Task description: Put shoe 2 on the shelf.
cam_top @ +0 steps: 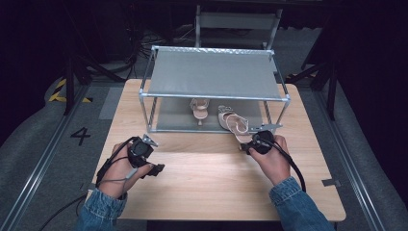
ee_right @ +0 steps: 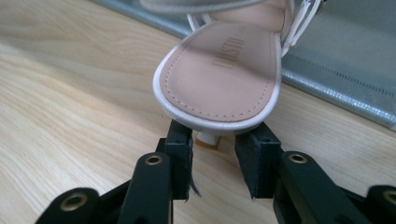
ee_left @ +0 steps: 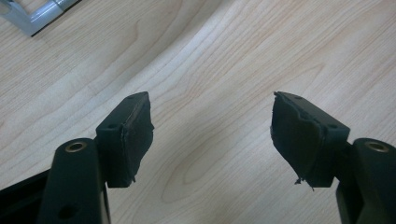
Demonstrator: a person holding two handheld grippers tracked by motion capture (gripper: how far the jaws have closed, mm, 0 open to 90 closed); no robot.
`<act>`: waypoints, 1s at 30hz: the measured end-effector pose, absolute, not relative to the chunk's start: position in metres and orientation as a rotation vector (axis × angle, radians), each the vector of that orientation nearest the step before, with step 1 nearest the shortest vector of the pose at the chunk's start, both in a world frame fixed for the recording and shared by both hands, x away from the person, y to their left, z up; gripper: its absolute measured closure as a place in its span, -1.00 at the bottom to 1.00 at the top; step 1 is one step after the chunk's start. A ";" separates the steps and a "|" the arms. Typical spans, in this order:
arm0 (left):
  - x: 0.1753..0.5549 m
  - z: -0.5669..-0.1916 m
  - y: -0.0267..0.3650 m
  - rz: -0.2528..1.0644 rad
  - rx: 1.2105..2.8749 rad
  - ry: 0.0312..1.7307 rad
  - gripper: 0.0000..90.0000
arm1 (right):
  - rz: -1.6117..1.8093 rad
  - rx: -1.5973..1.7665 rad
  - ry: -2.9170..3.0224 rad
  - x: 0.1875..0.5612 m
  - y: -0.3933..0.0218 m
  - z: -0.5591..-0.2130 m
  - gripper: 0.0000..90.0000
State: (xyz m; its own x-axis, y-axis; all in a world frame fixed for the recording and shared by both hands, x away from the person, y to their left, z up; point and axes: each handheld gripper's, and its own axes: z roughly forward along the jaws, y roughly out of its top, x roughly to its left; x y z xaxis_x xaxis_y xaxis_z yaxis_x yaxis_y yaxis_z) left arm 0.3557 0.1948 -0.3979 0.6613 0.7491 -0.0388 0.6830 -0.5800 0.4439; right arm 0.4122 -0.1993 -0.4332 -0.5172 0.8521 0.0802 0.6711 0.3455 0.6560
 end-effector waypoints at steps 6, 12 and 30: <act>0.353 -0.398 0.198 0.214 2.451 1.129 -0.34 | 0.979 1.370 2.328 0.420 -0.188 -0.429 0.58; 0.353 -0.398 0.200 0.211 2.449 1.140 -0.34 | 1.000 1.355 2.330 0.435 -0.176 -0.425 0.63; 0.355 -0.399 0.199 0.202 2.448 1.122 -0.34 | 0.865 1.323 2.320 0.480 -0.149 -0.437 0.54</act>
State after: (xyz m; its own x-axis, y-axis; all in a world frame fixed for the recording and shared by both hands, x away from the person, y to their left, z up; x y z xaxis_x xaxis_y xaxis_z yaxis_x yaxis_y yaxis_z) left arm 0.3554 0.1991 -0.3986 0.6605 0.7493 -0.0481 0.6853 -0.5754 0.4464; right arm 0.4796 -0.1494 -0.4367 -0.5129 0.8584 0.0113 0.6562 0.3836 0.6498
